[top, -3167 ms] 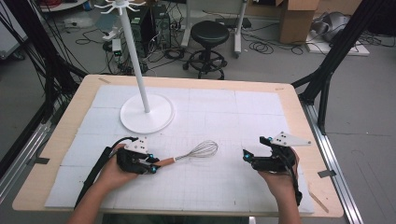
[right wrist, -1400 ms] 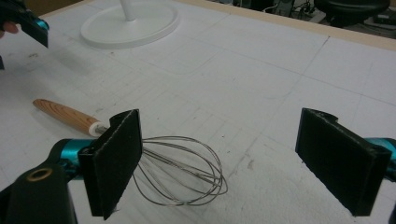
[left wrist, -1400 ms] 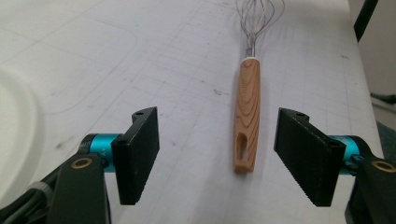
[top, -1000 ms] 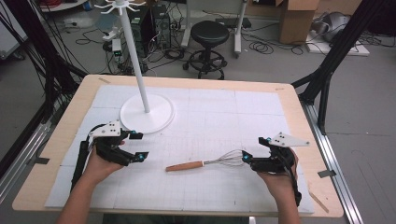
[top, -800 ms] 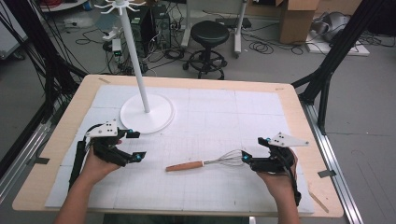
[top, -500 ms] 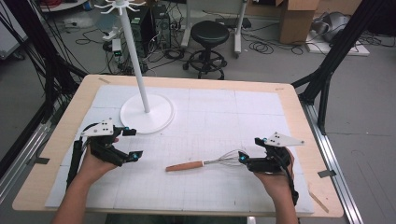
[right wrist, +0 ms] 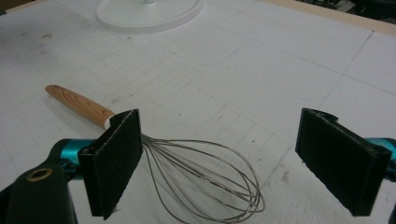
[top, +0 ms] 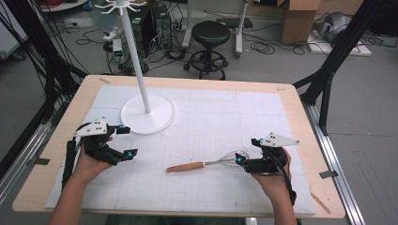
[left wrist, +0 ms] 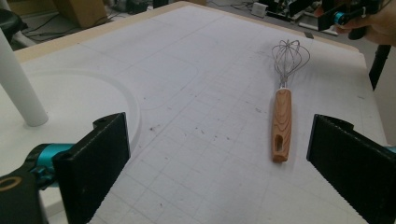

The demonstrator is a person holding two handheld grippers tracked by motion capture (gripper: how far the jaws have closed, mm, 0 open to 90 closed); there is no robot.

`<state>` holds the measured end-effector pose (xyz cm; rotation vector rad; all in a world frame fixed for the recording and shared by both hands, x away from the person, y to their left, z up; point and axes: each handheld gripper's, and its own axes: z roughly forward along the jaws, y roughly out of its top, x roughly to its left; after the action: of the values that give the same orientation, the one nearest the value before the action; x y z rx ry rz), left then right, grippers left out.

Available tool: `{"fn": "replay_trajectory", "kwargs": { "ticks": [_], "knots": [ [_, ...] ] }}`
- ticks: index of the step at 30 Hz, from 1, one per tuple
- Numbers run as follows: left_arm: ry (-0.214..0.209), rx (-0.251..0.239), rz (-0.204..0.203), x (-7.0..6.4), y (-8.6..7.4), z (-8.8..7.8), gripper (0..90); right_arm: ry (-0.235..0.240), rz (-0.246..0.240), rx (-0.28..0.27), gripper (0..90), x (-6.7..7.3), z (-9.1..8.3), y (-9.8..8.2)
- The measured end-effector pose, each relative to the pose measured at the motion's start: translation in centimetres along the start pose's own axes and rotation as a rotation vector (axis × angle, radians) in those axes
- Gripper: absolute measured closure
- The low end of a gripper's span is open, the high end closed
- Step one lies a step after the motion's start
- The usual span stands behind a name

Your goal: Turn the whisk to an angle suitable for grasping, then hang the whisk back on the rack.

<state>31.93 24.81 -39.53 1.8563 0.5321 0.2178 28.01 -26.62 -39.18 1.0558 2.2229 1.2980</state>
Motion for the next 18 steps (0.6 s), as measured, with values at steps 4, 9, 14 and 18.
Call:
{"fn": "replay_trajectory", "kwargs": {
  "ticks": [4,9,14,18],
  "knots": [
    [0.006,0.003,0.0,-0.06,-0.03,0.12,6.7,0.003,0.002,0.001,13.6,0.06,0.04,-0.02],
    [0.011,0.005,0.007,-0.08,0.04,0.07,6.7,0.005,-0.001,-0.002,13.6,-0.06,0.01,-0.03],
    [0.013,0.001,0.009,-0.17,0.1,0.05,6.7,0.013,-0.007,-0.015,13.6,0.19,-0.14,0.29],
    [0.014,0.001,0.0,0.12,-0.02,0.1,6.7,0.011,-0.007,-0.013,13.6,0.19,0.01,0.37]
  ]
}}
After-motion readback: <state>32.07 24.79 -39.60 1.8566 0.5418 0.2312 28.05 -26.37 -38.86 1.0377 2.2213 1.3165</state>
